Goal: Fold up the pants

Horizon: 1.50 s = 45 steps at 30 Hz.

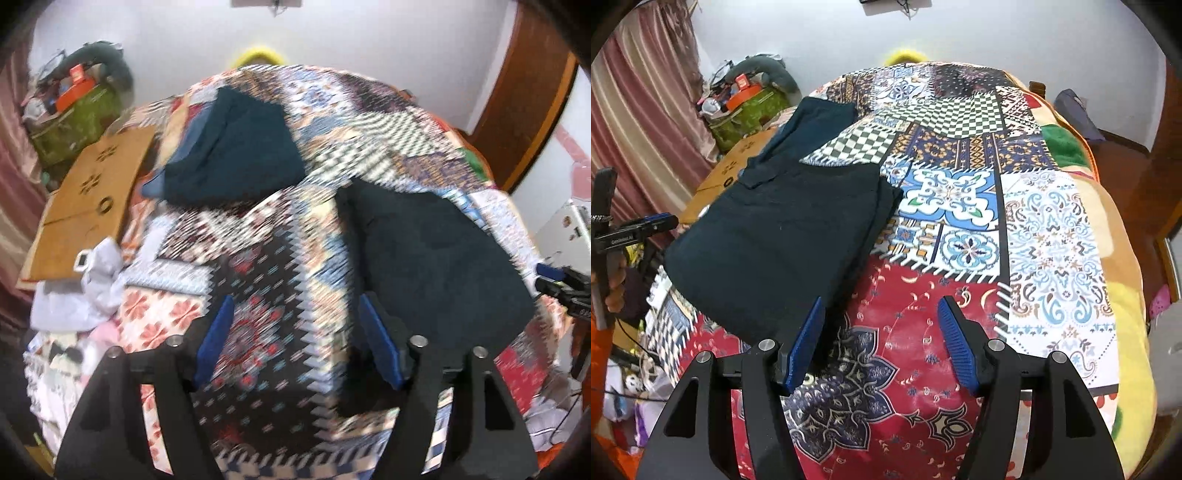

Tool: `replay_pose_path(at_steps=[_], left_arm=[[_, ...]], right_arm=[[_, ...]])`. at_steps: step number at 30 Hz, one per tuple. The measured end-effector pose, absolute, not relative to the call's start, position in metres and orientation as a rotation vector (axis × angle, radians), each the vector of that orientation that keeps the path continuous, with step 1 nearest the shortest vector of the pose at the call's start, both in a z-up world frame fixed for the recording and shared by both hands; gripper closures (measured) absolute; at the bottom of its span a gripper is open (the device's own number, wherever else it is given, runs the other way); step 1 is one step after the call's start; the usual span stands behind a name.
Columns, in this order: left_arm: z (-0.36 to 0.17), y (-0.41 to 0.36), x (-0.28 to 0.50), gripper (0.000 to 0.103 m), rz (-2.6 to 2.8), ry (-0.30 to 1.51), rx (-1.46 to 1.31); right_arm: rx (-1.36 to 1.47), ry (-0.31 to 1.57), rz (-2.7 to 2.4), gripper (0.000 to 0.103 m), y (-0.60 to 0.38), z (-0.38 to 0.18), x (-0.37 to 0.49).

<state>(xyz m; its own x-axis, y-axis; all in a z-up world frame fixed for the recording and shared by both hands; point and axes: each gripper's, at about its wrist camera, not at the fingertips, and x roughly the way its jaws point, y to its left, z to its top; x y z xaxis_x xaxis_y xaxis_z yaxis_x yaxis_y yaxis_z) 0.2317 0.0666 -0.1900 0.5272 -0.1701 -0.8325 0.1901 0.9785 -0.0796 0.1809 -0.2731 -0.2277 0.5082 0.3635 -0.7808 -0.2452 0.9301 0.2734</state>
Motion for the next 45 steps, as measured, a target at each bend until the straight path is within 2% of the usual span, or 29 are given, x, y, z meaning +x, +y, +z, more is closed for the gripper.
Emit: replay_pose_path(at_steps=[3,8,14,18,20,23,27,28,30,32,34,36,38,41,45], left_arm=[[-0.188,0.047,0.248,0.025,-0.268,1.0,0.008],[-0.202,0.025,0.278,0.025,-0.33,1.088,-0.037],[-0.236,0.013,0.304,0.024,-0.408,1.259,-0.129],[-0.252,0.009,0.313,0.017,-0.445,1.334,-0.172],[-0.259,0.006,0.316,0.009,-0.452,1.348,-0.165],[-0.262,0.001,0.32,0.007,-0.468,1.365,-0.165],[-0.263,-0.005,0.326,0.007,-0.47,1.367,-0.175],[-0.263,-0.005,0.326,0.009,-0.461,1.364,-0.186],[-0.261,-0.004,0.327,0.015,-0.452,1.357,-0.193],[-0.257,-0.004,0.327,0.025,-0.465,1.35,-0.199],[-0.255,-0.006,0.326,0.029,-0.461,1.348,-0.187],[-0.252,-0.008,0.323,0.033,-0.46,1.342,-0.169],[-0.249,-0.01,0.321,0.047,-0.469,1.331,-0.156],[-0.233,-0.019,0.311,0.054,-0.468,1.27,-0.068],[-0.22,-0.024,0.302,0.066,-0.47,1.221,-0.005]], right_arm=[[0.162,0.948,0.376,0.034,-0.268,-0.221,0.191],[0.198,0.948,0.411,0.031,-0.252,-0.225,0.211],[0.241,1.059,0.454,0.031,-0.241,-0.257,0.235],[0.353,1.124,0.511,0.025,-0.246,-0.273,0.247],[0.395,1.16,0.555,0.025,-0.247,-0.277,0.254],[0.417,1.18,0.592,0.023,-0.245,-0.28,0.26],[0.422,1.185,0.64,0.026,-0.236,-0.281,0.267],[0.422,1.185,0.65,0.027,-0.234,-0.281,0.269],[0.423,1.186,0.665,0.038,-0.231,-0.28,0.27],[0.427,1.194,0.671,0.043,-0.231,-0.279,0.272],[0.438,1.2,0.675,0.048,-0.231,-0.278,0.272],[0.444,1.196,0.679,0.057,-0.23,-0.274,0.272],[0.431,1.181,0.677,0.064,-0.229,-0.269,0.271],[0.402,1.136,0.666,0.076,-0.227,-0.258,0.268],[0.368,1.076,0.666,0.082,-0.224,-0.238,0.266]])
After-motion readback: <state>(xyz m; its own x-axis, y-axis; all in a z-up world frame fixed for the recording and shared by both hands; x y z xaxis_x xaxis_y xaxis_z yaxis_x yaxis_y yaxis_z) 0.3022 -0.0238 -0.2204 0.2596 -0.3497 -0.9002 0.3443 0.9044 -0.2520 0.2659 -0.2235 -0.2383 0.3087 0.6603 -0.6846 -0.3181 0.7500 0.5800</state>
